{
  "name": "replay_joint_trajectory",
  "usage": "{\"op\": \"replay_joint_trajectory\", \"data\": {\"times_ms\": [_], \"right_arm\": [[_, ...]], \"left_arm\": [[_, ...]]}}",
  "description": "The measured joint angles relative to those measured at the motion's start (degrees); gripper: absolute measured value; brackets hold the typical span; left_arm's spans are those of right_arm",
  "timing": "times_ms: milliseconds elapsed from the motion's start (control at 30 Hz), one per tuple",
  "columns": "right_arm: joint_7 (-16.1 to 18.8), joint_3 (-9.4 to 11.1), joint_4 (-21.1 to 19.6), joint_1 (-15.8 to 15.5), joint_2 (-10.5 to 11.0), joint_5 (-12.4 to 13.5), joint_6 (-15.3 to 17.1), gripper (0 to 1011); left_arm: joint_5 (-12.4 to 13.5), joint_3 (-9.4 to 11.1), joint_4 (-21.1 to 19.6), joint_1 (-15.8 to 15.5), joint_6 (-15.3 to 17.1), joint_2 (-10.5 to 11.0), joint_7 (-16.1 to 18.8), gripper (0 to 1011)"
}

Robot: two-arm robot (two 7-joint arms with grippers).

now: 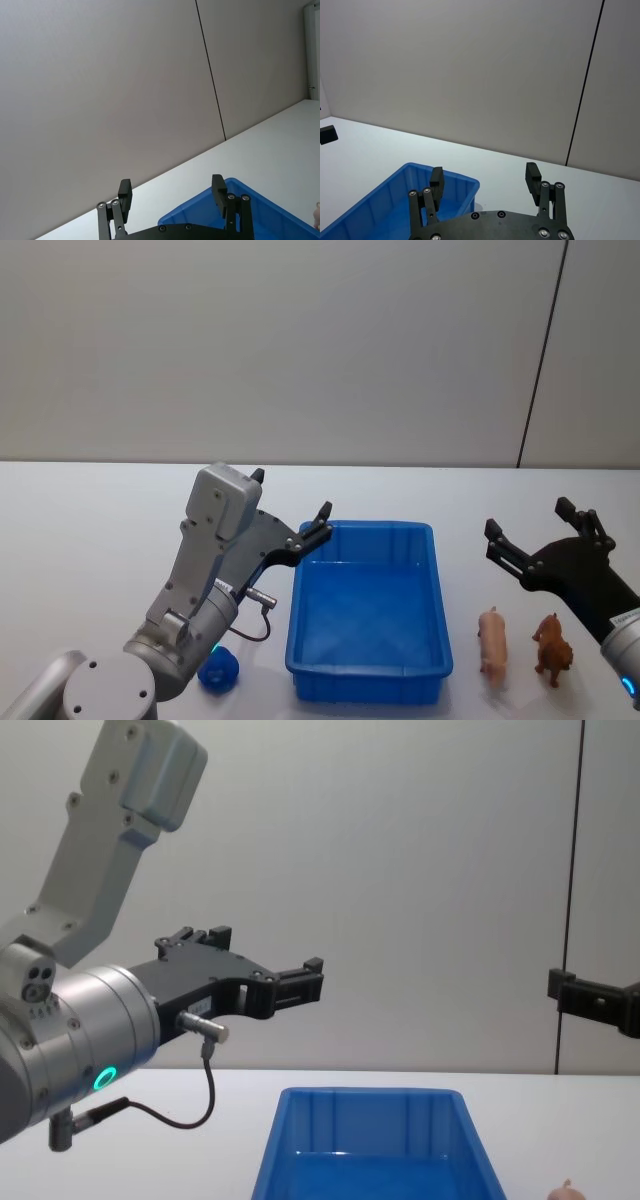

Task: Pick up the two dolls from the table and place them into the box.

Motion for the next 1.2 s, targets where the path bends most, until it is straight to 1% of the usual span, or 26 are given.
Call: {"op": "replay_joint_trajectory", "data": {"times_ms": [833,1067,1200], "right_arm": [[0.2,0.06,0.18,0.1,0.01,0.0,0.0,1001],[1.0,0.47,1.76,0.71,0.32,-0.28,0.54,1001],[1.64,0.88,3.35,0.93,0.84,-0.87,1.89,1001]], "left_arm": [[0.0,0.0,0.0,0.0,0.0,0.0,0.0,1004],[0.0,0.0,0.0,0.0,0.0,0.0,0.0,1004],[0.0,0.0,0.0,0.0,0.0,0.0,0.0,1004]]}}
